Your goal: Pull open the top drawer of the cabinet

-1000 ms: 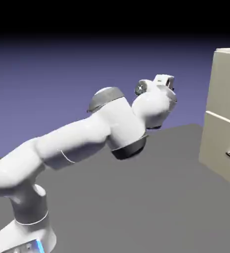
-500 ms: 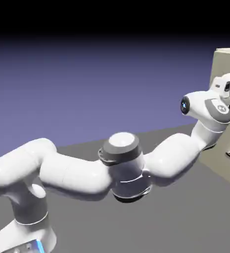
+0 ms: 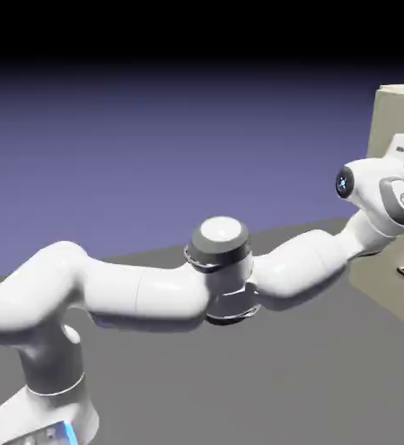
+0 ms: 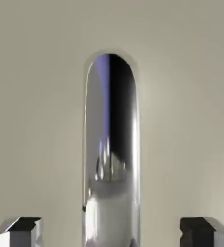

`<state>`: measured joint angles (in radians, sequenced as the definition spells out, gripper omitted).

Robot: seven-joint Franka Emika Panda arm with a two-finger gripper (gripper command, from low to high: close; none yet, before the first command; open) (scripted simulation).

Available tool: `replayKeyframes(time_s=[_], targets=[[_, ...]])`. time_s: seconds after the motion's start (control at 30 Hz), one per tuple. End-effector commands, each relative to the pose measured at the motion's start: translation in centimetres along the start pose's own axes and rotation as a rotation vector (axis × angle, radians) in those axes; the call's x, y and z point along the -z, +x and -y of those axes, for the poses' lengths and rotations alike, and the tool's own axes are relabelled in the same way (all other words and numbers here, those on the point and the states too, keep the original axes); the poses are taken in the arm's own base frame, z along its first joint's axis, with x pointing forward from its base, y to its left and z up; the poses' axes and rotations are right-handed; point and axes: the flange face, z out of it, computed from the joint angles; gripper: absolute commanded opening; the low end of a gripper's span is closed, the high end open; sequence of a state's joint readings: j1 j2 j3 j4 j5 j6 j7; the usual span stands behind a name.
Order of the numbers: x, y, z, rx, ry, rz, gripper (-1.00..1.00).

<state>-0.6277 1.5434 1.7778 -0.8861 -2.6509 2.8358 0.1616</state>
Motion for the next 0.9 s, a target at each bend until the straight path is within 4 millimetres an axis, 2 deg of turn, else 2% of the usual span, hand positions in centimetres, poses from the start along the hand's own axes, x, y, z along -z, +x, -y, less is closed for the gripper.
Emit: replayKeyframes(time_s=[0.0,0.2,0.43,0.63,0.87], targets=[[0.3,0.0,0.0,0.0,0.001,0.0,-1.0],[2.7,0.0,0.0,0.0,0.001,0.0,-1.0],[6.4,0.0,0.0,0.0,0.001,0.0,-1.0],[10.4,0.0,0.0,0.0,0.001,0.0,-1.0],[16.1,0.0,0.0,0.0,0.001,0.0,-1.0]])
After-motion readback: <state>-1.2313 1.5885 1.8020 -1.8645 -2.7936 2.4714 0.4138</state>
